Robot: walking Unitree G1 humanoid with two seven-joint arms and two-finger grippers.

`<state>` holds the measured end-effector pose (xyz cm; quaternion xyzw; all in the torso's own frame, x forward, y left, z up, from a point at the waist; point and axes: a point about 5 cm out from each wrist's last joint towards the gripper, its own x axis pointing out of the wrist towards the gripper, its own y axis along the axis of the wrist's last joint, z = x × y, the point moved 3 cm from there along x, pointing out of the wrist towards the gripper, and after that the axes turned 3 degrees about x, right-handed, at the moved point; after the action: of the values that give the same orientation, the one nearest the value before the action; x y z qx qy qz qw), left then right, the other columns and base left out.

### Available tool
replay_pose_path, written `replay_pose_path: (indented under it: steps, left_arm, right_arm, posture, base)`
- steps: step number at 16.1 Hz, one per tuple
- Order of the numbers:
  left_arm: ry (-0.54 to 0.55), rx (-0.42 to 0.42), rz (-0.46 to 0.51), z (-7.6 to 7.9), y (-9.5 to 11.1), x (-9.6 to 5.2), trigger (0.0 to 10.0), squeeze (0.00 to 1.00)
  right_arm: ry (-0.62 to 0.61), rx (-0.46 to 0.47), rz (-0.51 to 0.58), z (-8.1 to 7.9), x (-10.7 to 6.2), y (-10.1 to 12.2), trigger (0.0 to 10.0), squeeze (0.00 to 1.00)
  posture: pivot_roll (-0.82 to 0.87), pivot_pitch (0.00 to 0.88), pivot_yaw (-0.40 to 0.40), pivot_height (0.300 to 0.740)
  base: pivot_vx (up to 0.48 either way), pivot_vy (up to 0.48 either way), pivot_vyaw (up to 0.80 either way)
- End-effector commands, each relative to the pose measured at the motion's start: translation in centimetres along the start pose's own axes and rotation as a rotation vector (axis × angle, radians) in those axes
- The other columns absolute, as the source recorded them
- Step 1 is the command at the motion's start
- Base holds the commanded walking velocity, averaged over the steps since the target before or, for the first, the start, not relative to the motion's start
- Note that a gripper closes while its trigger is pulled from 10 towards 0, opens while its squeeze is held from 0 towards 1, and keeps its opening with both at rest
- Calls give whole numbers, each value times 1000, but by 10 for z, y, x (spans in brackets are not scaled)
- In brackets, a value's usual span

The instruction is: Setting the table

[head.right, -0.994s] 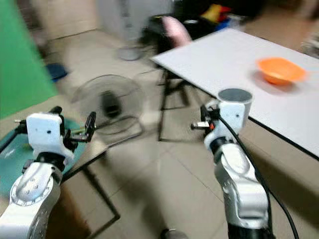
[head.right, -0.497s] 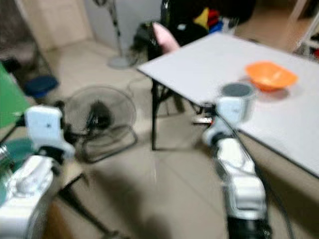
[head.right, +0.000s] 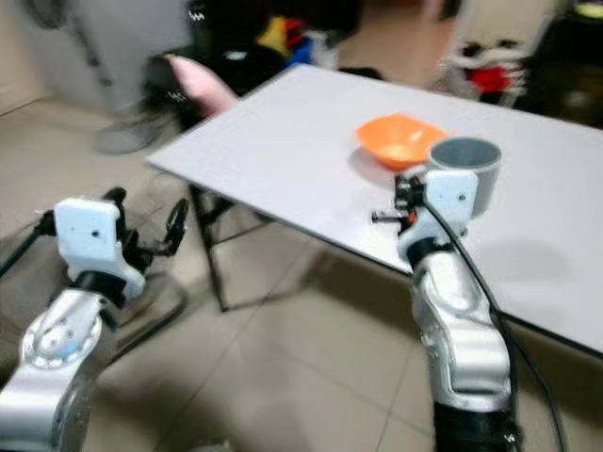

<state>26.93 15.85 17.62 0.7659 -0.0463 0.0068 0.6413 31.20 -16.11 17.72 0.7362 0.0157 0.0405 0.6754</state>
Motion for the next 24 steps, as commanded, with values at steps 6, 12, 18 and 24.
replay_pose_path:
  steps: [6,12,18,24]
  left_arm:
    - [-59,-18,14,10,2,5,10000,0]
    - [-36,-35,8,9,-2,4,10000,0]
    - [47,-14,-14,-12,-10,-4,10000,0]
    - [46,61,25,-27,6,-8,10000,0]
  right_arm:
    - [55,10,-7,-5,10,3,10000,0]
    - [106,8,-26,-11,18,2,10000,0]
    - [102,6,-27,-3,11,1,10000,0]
    - [293,146,-65,-26,8,-9,10000,0]
  posture:
    - [-122,0,35,740]
    - [-123,0,11,740]
    - [-123,0,-16,740]
    - [-104,19,-3,740]
  base:
    - [333,0,-338]
    - [332,0,-189]
    - [328,0,-667]
    - [328,0,-108]
